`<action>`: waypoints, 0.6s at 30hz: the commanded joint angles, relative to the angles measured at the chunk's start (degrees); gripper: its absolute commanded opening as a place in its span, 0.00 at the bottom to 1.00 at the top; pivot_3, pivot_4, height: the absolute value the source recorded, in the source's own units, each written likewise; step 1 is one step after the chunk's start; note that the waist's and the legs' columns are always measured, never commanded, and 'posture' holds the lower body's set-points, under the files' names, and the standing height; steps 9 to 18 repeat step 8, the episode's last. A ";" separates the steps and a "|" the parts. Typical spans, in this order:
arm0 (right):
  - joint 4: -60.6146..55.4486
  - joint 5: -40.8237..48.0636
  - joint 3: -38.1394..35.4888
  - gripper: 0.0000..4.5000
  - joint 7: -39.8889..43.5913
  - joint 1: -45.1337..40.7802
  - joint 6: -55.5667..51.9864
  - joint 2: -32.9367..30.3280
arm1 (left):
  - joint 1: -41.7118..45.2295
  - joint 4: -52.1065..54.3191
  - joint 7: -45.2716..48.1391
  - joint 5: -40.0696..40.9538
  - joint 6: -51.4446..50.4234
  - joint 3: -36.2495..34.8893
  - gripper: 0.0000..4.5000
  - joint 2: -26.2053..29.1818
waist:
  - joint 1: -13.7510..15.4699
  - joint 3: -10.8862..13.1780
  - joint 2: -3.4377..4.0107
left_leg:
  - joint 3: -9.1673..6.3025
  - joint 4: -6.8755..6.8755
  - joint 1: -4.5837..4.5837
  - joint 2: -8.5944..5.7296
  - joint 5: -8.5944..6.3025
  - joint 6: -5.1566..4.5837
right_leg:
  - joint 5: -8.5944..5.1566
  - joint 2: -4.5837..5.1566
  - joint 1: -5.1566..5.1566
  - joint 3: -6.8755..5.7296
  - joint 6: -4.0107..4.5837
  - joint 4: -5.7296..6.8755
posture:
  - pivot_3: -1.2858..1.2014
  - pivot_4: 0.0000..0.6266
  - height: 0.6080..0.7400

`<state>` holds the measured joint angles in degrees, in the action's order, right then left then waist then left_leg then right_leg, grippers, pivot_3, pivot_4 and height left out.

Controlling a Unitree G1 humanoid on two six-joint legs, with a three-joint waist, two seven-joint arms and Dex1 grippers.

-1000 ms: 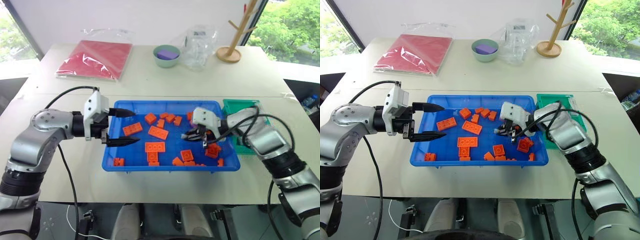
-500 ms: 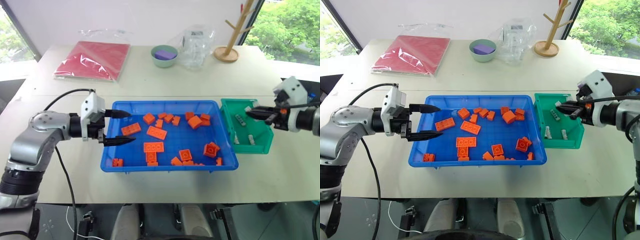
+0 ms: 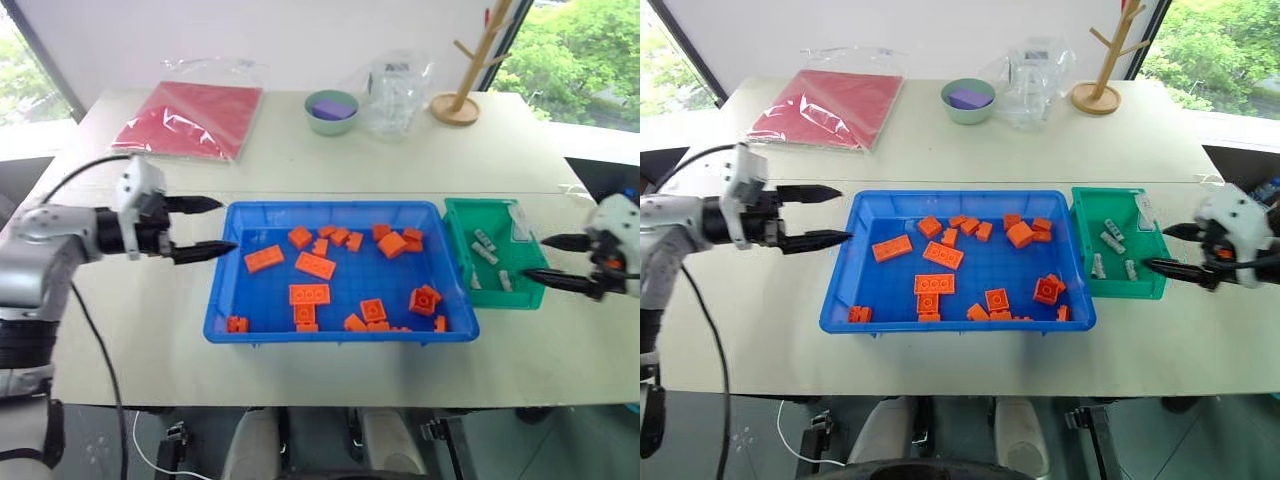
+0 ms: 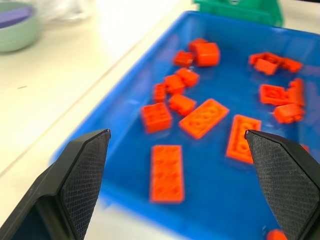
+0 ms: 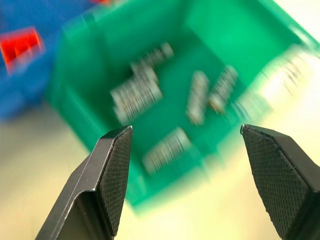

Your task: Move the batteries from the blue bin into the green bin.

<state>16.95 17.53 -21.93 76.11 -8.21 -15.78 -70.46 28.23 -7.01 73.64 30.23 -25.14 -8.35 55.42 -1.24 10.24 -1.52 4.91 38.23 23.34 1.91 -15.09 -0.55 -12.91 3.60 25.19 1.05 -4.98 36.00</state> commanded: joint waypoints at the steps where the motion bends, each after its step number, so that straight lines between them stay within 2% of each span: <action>1: 7.60 0.43 -1.84 0.79 4.13 -2.96 6.34 -2.39 | 0.37 -3.72 2.03 -0.94 2.46 -3.50 1.00 3.07 | -0.18 0.00 0.01 | 0.01 -0.02 -0.03 0.02 0.00 0.00 | 0.00 -0.01 0.00 0.00 0.01 0.01 | 0.52 0.24 0.97; 8: 10.71 0.65 -0.79 0.79 4.10 -4.84 9.28 -0.37 | 0.30 -5.75 3.69 -0.44 1.11 -5.48 1.00 6.35 | 0.11 0.00 0.03 | 0.01 -0.03 0.01 0.05 0.00 0.01 | 0.00 0.01 0.04 0.00 0.01 0.04 | 0.52 0.24 0.97; 18: 10.71 0.65 -0.79 0.79 4.10 -4.84 9.28 -0.37 | 0.30 -5.75 3.69 -0.44 1.11 -5.48 1.00 6.35 | 0.11 0.00 0.03 | 0.01 -0.03 0.01 0.05 0.00 0.01 | 0.00 0.01 0.04 0.00 0.01 0.04 | 0.52 0.24 0.97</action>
